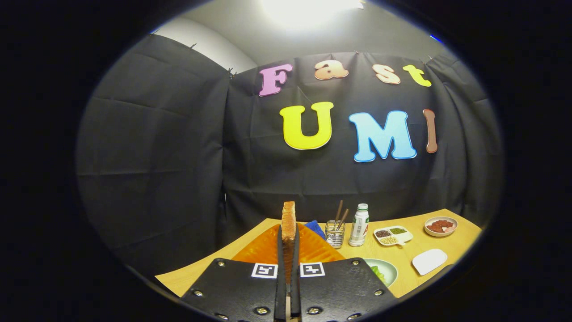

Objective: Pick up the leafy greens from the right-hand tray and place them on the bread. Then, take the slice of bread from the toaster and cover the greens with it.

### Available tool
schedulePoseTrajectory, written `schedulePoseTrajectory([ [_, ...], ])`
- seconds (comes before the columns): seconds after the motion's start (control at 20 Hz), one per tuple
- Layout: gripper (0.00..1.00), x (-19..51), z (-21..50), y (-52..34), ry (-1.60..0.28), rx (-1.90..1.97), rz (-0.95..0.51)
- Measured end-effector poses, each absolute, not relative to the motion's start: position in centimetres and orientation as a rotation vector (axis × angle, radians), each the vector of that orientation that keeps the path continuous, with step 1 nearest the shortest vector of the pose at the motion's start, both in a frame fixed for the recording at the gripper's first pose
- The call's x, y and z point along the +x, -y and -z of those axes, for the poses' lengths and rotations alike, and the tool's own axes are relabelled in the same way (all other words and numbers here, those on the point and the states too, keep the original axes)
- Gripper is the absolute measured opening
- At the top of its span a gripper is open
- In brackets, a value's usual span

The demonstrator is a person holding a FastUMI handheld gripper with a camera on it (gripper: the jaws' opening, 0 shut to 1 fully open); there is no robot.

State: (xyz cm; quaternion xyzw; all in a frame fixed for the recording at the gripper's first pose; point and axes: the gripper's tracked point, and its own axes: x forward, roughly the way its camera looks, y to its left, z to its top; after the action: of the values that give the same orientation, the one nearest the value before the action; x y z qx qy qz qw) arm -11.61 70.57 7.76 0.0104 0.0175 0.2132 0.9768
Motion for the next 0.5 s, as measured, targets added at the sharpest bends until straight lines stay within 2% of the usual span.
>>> schedulePoseTrajectory([
  [0.5, 0.04, -8.6, -7.4, -62.7, -0.05, 0.038, -0.341],
])
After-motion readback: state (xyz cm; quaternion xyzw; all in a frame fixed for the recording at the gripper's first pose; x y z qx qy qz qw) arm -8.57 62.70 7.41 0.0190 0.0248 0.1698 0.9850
